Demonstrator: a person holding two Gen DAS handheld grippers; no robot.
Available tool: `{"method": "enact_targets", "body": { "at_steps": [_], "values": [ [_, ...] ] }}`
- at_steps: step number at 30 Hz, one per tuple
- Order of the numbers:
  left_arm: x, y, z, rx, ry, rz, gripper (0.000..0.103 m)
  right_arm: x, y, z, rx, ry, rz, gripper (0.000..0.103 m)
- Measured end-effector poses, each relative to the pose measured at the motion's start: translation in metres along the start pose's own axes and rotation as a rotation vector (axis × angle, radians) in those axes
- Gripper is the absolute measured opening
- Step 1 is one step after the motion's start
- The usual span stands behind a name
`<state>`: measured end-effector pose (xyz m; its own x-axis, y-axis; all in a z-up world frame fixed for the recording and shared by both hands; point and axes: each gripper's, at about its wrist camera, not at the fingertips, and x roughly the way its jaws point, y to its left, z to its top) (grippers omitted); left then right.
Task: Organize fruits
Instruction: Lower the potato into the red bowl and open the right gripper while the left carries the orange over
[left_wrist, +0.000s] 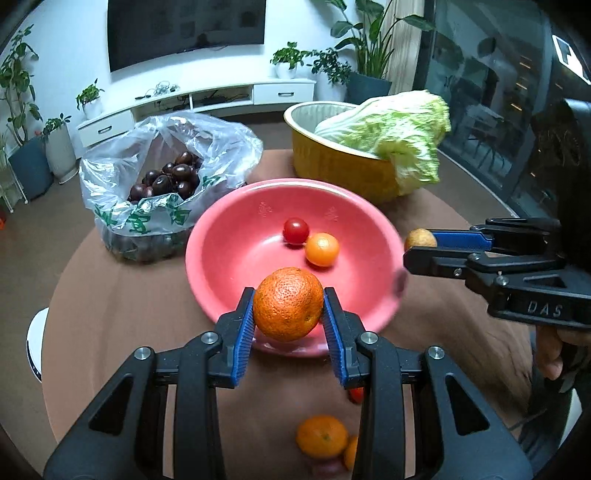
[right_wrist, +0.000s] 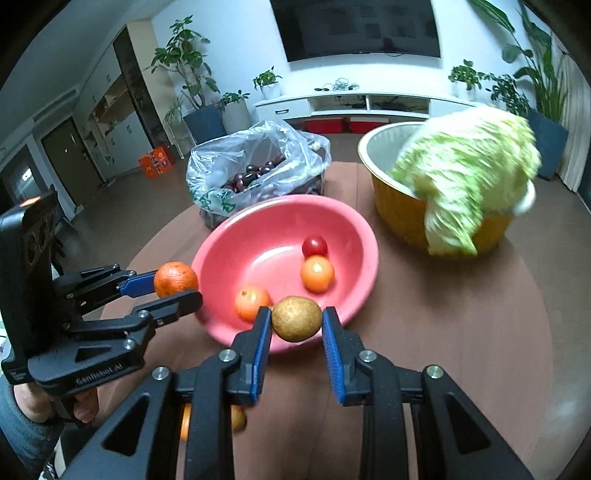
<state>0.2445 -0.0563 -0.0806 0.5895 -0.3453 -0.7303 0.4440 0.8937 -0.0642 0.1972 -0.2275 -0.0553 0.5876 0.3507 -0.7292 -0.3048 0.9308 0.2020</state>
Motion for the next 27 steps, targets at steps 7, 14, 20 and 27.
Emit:
{"method": "enact_targets", "body": {
  "at_steps": [7,14,20,27],
  "values": [
    [0.030,0.008,0.000,0.001,0.044,0.003,0.033,0.038,-0.006,0.015,-0.038,0.051,-0.054,0.030],
    [0.045,0.007,-0.001,0.021,0.065,0.002,0.034,0.057,-0.007,0.016,-0.063,0.087,-0.083,0.030],
    [0.049,0.007,0.000,0.029,0.070,0.001,0.034,0.059,-0.006,0.016,-0.069,0.083,-0.103,0.030],
    [0.049,0.004,-0.001,0.041,0.071,0.007,0.034,0.060,-0.011,0.020,-0.056,0.081,-0.098,0.030]
  ]
}}
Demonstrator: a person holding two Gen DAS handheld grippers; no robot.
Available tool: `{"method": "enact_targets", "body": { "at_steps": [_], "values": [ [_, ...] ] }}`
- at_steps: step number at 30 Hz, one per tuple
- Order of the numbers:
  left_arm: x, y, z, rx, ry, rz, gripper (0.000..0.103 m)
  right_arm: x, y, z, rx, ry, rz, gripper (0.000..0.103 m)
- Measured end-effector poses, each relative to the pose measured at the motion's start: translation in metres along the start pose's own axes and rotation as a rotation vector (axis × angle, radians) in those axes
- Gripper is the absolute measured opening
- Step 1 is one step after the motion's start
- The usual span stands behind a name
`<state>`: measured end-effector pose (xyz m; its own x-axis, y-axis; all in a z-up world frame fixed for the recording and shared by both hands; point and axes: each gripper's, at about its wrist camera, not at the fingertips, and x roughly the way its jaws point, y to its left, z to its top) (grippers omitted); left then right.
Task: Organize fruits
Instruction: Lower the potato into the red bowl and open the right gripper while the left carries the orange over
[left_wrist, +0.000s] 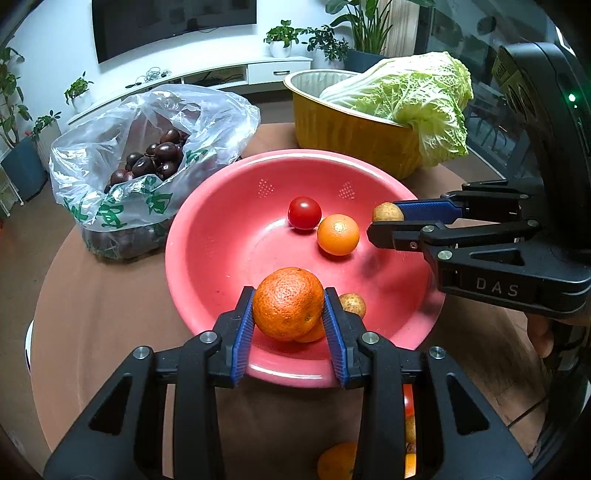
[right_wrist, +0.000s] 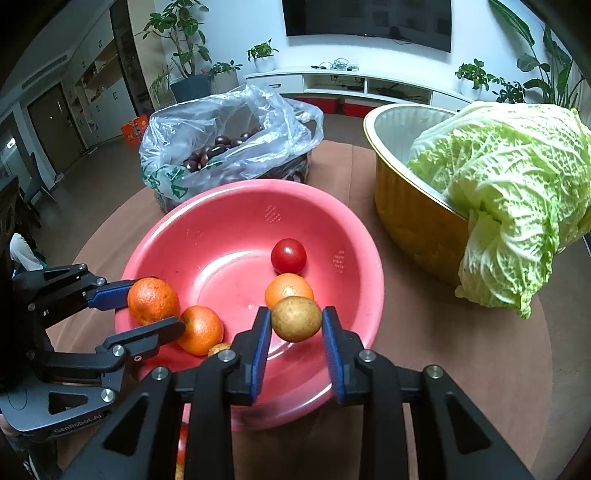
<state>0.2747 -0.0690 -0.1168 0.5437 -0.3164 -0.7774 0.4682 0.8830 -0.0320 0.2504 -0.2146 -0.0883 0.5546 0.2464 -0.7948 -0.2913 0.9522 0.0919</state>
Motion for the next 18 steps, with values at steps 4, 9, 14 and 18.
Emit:
{"method": "enact_targets", "body": {
  "at_steps": [4,9,14,18],
  "values": [
    [0.0001,-0.0025,-0.0003,0.007,-0.005,-0.007,0.047,0.0012,-0.0012,0.0018,0.008,0.000,0.004,0.031],
    [-0.0011,-0.0061,-0.0008,0.019,-0.013,0.005,0.053,0.0022,-0.0001,0.0045,0.013,0.002,0.006,0.034],
    [-0.0019,-0.0055,-0.0017,0.022,-0.014,0.004,0.053,-0.0002,-0.0042,0.0051,0.038,-0.005,0.020,0.034],
    [-0.0020,-0.0055,-0.0018,0.021,-0.013,0.008,0.053,-0.0041,-0.0060,0.0040,0.048,-0.012,0.018,0.034]
  ]
}}
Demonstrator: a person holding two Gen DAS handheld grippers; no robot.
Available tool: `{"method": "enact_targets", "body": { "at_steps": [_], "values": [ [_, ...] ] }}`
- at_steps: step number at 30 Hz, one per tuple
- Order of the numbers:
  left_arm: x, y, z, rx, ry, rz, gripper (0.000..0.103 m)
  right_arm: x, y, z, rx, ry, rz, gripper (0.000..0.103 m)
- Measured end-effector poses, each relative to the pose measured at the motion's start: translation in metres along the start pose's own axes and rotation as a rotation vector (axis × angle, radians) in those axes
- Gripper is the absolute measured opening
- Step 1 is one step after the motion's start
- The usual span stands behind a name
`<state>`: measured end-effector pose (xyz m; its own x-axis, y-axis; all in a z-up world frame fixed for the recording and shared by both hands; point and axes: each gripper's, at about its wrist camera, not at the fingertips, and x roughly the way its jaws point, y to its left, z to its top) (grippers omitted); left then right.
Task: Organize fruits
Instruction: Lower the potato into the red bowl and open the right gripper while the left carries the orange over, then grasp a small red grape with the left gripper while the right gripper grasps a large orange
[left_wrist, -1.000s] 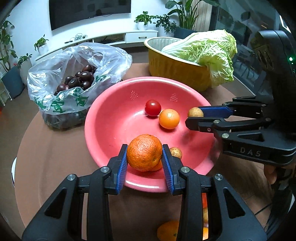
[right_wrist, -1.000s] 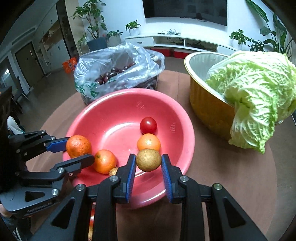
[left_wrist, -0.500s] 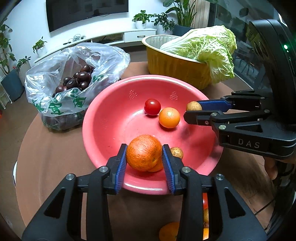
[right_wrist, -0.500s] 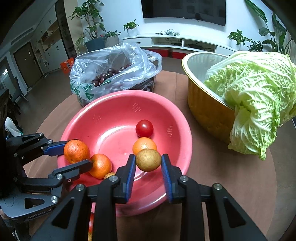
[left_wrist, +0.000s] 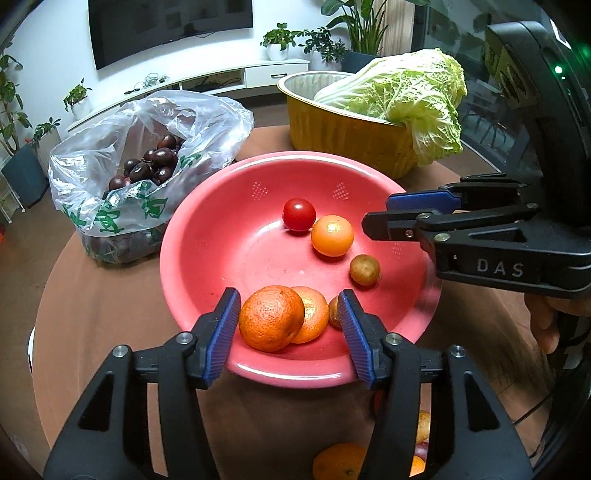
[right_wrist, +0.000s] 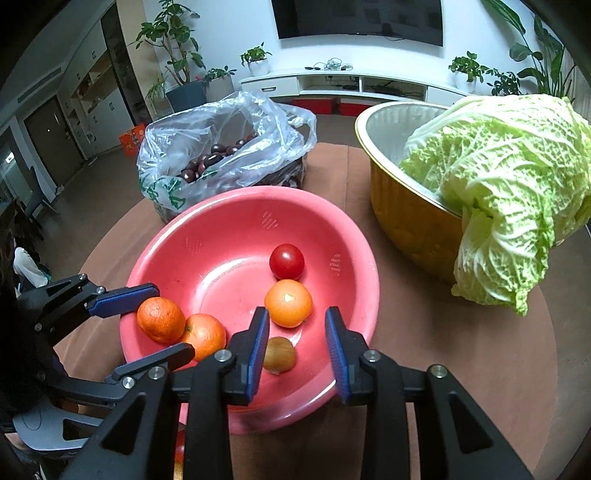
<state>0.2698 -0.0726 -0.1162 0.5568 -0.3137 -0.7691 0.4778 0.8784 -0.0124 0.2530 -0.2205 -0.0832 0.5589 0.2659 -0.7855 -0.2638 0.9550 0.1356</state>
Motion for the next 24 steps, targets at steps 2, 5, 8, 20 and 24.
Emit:
{"method": "enact_targets", "body": {
  "at_steps": [2,5,8,20,24],
  "values": [
    [-0.001,0.000,0.000,-0.003,-0.001,0.001,0.054,-0.005,-0.001,-0.001,0.010,-0.007,0.005,0.034],
    [-0.006,0.000,0.000,-0.012,-0.014,0.000,0.067,-0.018,-0.004,-0.003,0.033,-0.033,0.022,0.035],
    [-0.012,0.001,0.000,-0.025,-0.023,0.004,0.070,-0.034,-0.007,-0.009,0.055,-0.061,0.040,0.037],
    [-0.078,0.008,-0.035,-0.101,-0.100,-0.005,0.076,-0.085,0.012,-0.078,0.103,-0.084,0.124,0.039],
    [-0.108,0.010,-0.072,-0.155,-0.121,0.001,0.082,-0.086,0.042,-0.111,0.075,-0.046,0.170,0.039]
  ]
}}
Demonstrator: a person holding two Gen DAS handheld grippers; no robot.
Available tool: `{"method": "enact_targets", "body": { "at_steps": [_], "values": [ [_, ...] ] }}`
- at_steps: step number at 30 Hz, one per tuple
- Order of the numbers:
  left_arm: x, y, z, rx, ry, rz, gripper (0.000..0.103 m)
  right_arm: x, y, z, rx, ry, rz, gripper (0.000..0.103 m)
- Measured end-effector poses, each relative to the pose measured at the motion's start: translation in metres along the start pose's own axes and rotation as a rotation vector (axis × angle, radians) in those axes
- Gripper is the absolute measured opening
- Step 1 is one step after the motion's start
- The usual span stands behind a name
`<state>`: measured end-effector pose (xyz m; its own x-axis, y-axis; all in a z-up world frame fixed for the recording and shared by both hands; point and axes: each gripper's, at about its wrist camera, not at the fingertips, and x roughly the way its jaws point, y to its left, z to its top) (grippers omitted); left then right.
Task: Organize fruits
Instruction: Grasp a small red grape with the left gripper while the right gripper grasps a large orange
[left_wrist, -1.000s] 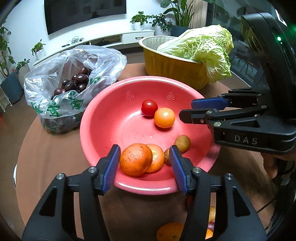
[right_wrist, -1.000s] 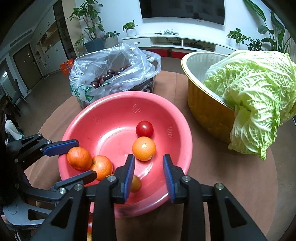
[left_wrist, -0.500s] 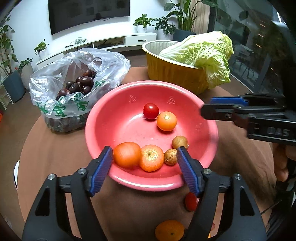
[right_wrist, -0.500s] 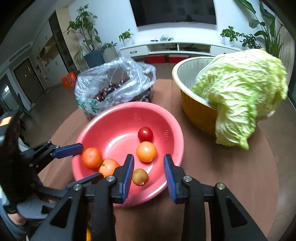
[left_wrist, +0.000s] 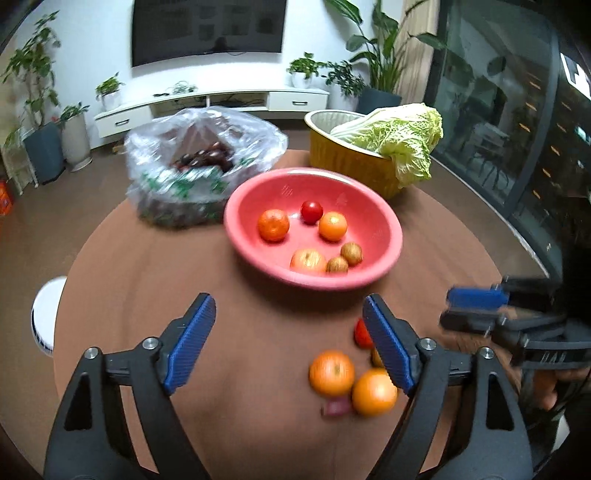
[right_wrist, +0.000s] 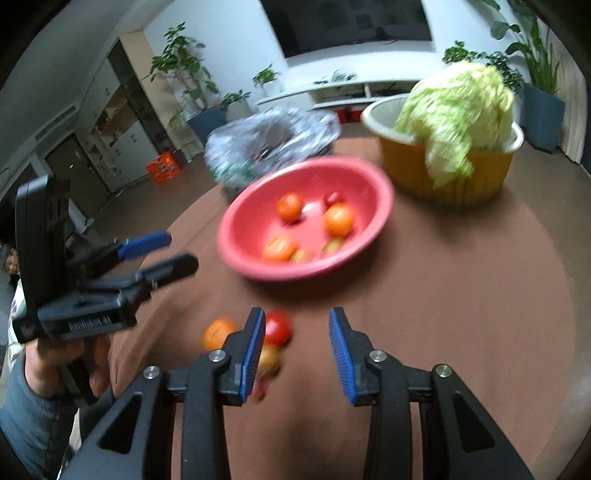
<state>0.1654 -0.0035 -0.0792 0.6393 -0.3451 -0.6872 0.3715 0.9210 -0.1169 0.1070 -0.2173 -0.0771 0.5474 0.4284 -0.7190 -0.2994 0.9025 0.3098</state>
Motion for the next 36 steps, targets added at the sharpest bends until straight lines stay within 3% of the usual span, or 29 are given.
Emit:
{"method": "enact_targets", "body": {
  "at_steps": [6,12,19,27,36],
  "values": [
    [-0.030,-0.002,-0.066,-0.028,0.049,0.013,0.082,0.019,0.036,-0.036,-0.032,0.080,0.043,0.039],
    [-0.045,0.000,-0.108,-0.042,0.097,0.034,0.082,0.038,0.064,-0.040,-0.141,0.090,-0.002,0.039],
    [-0.048,0.003,-0.110,-0.048,0.087,0.030,0.082,0.056,0.071,-0.029,-0.252,0.111,-0.104,0.042],
    [-0.034,0.002,-0.096,-0.010,0.096,0.034,0.082,0.073,0.085,-0.025,-0.422,0.157,-0.157,0.045],
    [-0.001,-0.012,-0.082,0.099,0.156,0.016,0.082,0.049,0.068,-0.024,-0.315,0.122,-0.093,0.042]
  ]
}}
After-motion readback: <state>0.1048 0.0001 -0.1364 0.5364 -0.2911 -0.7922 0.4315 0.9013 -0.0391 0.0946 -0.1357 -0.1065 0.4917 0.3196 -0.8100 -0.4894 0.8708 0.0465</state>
